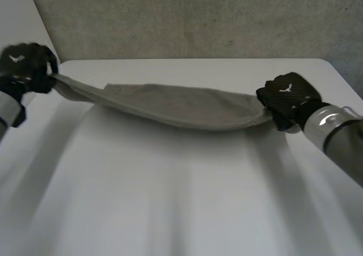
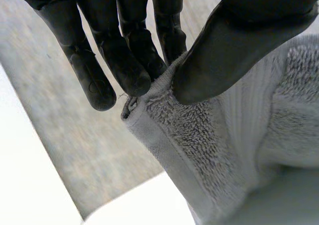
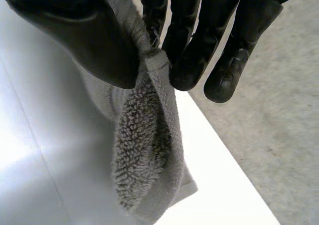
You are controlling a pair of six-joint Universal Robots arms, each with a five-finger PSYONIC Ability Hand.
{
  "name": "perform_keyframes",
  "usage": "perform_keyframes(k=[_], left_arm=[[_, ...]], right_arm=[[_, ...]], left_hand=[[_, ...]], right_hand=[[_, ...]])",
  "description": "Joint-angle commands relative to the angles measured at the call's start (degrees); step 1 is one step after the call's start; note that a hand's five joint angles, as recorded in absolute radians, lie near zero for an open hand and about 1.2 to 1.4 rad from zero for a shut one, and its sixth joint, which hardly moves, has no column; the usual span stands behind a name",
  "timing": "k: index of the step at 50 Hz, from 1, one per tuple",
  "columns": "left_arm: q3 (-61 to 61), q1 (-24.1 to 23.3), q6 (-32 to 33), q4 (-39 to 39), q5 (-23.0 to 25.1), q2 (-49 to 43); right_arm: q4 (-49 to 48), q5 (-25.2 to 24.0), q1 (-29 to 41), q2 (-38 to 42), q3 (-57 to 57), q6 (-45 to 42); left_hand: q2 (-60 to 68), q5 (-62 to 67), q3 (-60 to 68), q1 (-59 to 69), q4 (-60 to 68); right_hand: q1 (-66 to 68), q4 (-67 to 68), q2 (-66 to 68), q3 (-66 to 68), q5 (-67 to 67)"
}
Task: Fold the towel.
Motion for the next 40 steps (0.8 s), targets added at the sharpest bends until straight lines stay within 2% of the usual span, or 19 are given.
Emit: perform_keyframes(k=[1,6,9,11,16,17,19,27,34,35,36,38,39,40], left_arm=[[-3.5,2.9,-5.1,-0.1,3.2,7.7],[-4.0,2.9,-5.5,0.2,4.0,7.6],[-3.1,2.7,-5.2,0.6,3.9,4.7],[-2.0,2.5,-5.0,0.6,3.8,2.0],[7.4,-0.4,-5.1,-0.1,2.9,-9.9],[7.5,-0.4,-5.1,-0.1,2.9,-9.9],[12.7,-2.2,-5.1,-0.5,1.6,-15.3],[24.2,-4.9,-5.0,-3.7,-2.7,-25.8],[32.0,-6.5,-5.0,-5.2,-3.3,-32.7],[33.5,-6.7,-5.0,-5.8,-3.5,-34.4],[33.5,-6.7,-5.0,-5.8,-3.5,-34.4],[35.7,-6.8,-4.9,-6.8,-4.5,-36.9],[35.7,-6.8,-4.9,-6.8,-4.5,-36.9],[36.4,-6.8,-4.8,-7.3,-5.2,-37.8]], right_arm=[[6.5,-0.5,-4.1,-6.3,0.5,0.0],[7.2,-0.8,-5.2,-5.4,-1.3,-0.3],[7.1,-0.4,-5.1,-2.3,-4.0,-0.3],[7.1,-0.1,-4.9,3.0,-8.9,-0.3],[7.0,0.1,-4.6,11.1,-16.8,-0.3],[7.0,0.1,-4.6,11.1,-16.9,-0.3],[7.0,0.7,-3.7,16.2,-22.1,-0.2],[6.7,2.8,-1.0,26.5,-32.1,0.0],[5.8,5.1,0.5,33.4,-38.5,-0.1],[5.7,5.6,0.5,34.9,-39.5,-0.2],[5.7,5.6,0.5,34.9,-39.5,-0.2],[5.3,6.6,0.6,37.6,-41.5,-0.5],[5.3,6.6,0.6,37.7,-41.5,-0.5],[4.6,7.3,0.6,38.5,-42.0,-0.6]], left_hand=[[2.9,5.6,2.8,7.0,2.0],[2.9,5.6,2.8,7.0,2.0],[2.9,5.6,2.8,7.0,2.0],[2.9,5.6,2.8,7.0,2.0],[2.9,5.6,2.8,7.0,2.0],[2.9,5.6,2.8,7.0,2.0],[2.9,5.6,2.8,7.0,2.0],[2.9,5.6,2.8,7.0,2.0],[2.9,5.6,2.8,7.0,2.0],[2.9,5.6,2.8,7.0,2.0],[2.9,5.6,2.8,7.0,2.0],[2.9,5.6,2.8,7.0,2.0],[2.9,5.6,2.8,7.0,2.0],[2.9,5.6,2.8,7.0,2.0]], right_hand=[[4.3,3.6,5.6,4.0,4.5],[4.3,3.6,5.6,4.0,4.5],[4.3,3.6,5.6,4.0,4.5],[4.3,3.6,5.6,4.0,4.5],[4.3,3.6,5.6,4.0,4.5],[4.3,3.6,5.6,4.0,4.5],[4.3,3.6,5.6,4.0,4.5],[4.3,3.6,5.6,4.0,4.5],[4.3,3.6,5.6,4.0,4.5],[-1.3,-2.0,0.0,-1.6,-1.1],[-1.3,-2.1,0.0,-1.7,-1.2],[-30.8,-31.5,-29.5,-31.1,-30.6],[-31.0,-31.7,-29.6,-31.3,-30.8],[-48.4,-49.1,-47.1,-48.8,-48.2]])
